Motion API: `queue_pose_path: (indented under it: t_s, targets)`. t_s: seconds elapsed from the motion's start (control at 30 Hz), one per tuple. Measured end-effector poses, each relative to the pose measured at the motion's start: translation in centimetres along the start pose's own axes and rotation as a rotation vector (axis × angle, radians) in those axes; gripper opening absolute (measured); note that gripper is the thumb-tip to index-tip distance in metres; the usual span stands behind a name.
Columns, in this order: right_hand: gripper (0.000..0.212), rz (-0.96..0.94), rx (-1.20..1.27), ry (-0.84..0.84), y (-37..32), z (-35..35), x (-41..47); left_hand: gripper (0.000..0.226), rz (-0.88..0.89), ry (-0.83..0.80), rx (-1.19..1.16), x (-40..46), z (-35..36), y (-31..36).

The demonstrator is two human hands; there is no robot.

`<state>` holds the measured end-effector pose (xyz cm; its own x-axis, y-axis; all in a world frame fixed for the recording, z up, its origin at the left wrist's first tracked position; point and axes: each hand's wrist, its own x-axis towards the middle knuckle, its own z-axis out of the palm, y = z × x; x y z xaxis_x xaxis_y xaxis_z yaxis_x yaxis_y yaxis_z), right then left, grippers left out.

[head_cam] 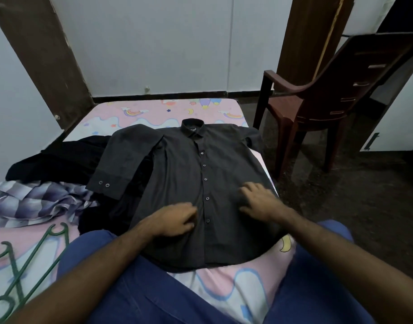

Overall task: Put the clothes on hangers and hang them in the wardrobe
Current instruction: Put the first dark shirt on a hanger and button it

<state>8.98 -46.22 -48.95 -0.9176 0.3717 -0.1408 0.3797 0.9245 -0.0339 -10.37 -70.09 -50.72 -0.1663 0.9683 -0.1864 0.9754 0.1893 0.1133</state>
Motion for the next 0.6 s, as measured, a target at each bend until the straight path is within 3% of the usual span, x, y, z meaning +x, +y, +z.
queue_pose_path:
  t_s: [0.07, 0.17, 0.3, 0.4, 0.43, 0.5, 0.6]
  targets:
    - [0.076, -0.177, 0.054, 0.002, -2.2, 2.0, 1.0, 0.061, -0.047, 0.047, 0.073, 0.9, 0.8, -0.7]
    - [0.084, -0.337, 0.017, 0.068, -4.9, 5.5, 2.2, 0.103, -0.140, -0.238, 0.044, 1.2, 3.3, -0.3]
    - [0.101, -0.348, 0.016, 0.016, -6.4, 7.3, 4.2, 0.114, -0.085, -0.362, 0.076, 0.9, 3.4, -0.2]
    - [0.106, -0.398, 0.110, -0.102, -6.4, 6.6, 5.4, 0.082, -0.018, -0.231, 0.235, 2.0, 0.4, -2.4]
    - [0.098, -0.437, 0.190, -0.138, -6.0, 5.8, 5.9, 0.068, -0.011, -0.156, 0.307, 2.7, -0.4, -3.5]
    - [0.061, -0.487, 0.431, -0.163, -4.7, 3.7, 7.3, 0.052, -0.041, -0.054, 0.330, 4.4, -1.4, -6.0]
    - [0.018, -0.378, 0.722, -0.077, -2.3, 1.1, 10.4, 0.053, -0.126, 0.076, 0.126, 8.2, -1.6, -8.9]
